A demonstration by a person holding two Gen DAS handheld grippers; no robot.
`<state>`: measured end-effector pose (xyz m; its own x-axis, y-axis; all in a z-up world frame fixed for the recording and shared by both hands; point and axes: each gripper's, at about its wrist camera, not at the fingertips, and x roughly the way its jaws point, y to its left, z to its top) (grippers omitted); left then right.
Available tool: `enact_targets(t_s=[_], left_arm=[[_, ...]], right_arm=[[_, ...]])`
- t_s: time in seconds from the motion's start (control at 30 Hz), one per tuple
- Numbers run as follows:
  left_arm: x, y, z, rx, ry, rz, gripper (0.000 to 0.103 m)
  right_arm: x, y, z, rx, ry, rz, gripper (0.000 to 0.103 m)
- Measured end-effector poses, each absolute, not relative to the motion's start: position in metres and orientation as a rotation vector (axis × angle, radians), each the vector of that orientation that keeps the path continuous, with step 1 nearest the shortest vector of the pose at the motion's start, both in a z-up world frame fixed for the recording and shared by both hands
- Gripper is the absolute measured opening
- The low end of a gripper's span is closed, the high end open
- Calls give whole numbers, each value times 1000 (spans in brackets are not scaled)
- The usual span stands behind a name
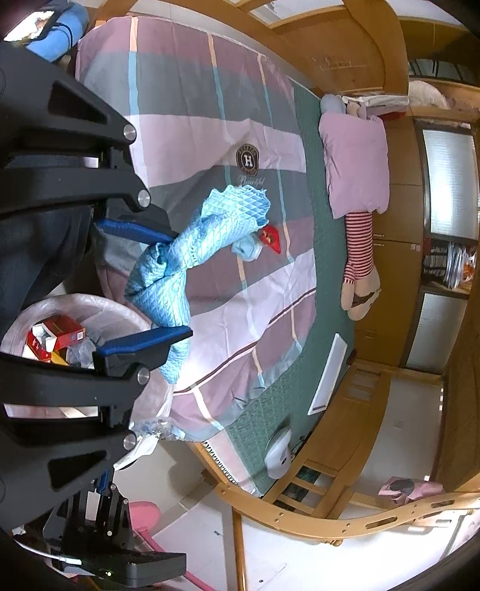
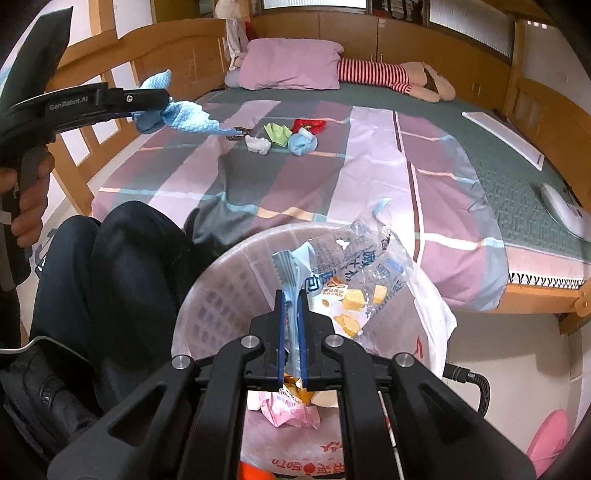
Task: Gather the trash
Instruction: 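Carry the blue cloth and plastic bag over the wastebasket and release both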
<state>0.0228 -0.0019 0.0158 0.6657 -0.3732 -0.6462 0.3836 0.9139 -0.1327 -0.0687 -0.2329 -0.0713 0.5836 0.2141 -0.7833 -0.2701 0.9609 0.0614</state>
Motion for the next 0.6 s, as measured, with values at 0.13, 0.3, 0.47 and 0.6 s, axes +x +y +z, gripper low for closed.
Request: enact_targets(t_s=[0.13, 0.3, 0.47, 0.6], left_arm=[[23, -8, 10, 20, 745, -450, 43], [25, -14, 3, 15, 774, -475, 43], [28, -22, -8, 1, 820, -526, 43], [35, -33, -26, -35, 896, -623, 43]], right_arm=[[-71, -237, -74, -60, 912, 265, 12], [-75, -242, -66, -79, 870, 245, 43], [-78, -255, -51, -53, 786, 203, 59], [-83, -268, -37, 3, 702, 186, 62]])
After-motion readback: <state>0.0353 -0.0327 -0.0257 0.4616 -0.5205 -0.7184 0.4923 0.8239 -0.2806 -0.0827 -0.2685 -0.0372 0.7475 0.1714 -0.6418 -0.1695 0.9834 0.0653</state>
